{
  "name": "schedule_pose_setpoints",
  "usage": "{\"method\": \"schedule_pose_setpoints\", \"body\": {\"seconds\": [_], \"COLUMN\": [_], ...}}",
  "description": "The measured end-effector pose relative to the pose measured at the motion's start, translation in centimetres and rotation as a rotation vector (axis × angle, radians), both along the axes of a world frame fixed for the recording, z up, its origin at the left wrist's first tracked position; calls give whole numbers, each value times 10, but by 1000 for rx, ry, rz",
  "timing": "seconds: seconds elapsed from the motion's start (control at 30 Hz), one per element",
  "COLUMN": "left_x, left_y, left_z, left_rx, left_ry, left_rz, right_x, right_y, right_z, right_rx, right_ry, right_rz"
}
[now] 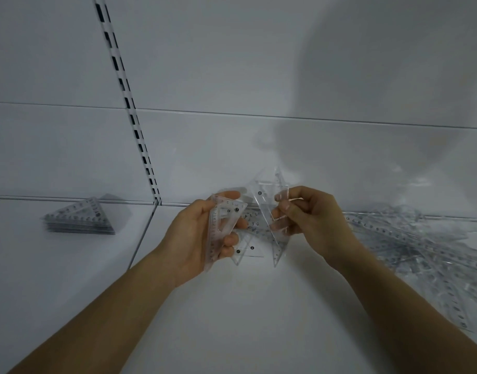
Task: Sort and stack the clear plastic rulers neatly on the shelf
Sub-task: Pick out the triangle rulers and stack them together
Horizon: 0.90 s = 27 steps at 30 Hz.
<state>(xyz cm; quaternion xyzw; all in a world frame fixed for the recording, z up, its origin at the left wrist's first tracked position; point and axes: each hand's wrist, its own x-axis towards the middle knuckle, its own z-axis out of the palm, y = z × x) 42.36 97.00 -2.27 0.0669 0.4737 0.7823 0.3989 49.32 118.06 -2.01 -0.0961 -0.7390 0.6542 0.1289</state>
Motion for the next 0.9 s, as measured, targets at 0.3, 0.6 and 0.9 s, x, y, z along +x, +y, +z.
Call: {"method": "schedule_pose_setpoints", "body": {"seconds": [0.3,0.6,0.9], "left_x": [-1,9,12], "left_y": [-2,3,2], "left_z": [1,-1,-5], "left_rx": [-23,-62,9], "left_ry": [12,139,270], "left_rz": [7,-154,-211], "right_x": [2,11,13], "right_y": [-2,-15,-30], "right_z": [5,11,12], "right_rx": [-93,-492,-390], "right_ry": [-27,32,111], "right_rz": [-14,129,52]}}
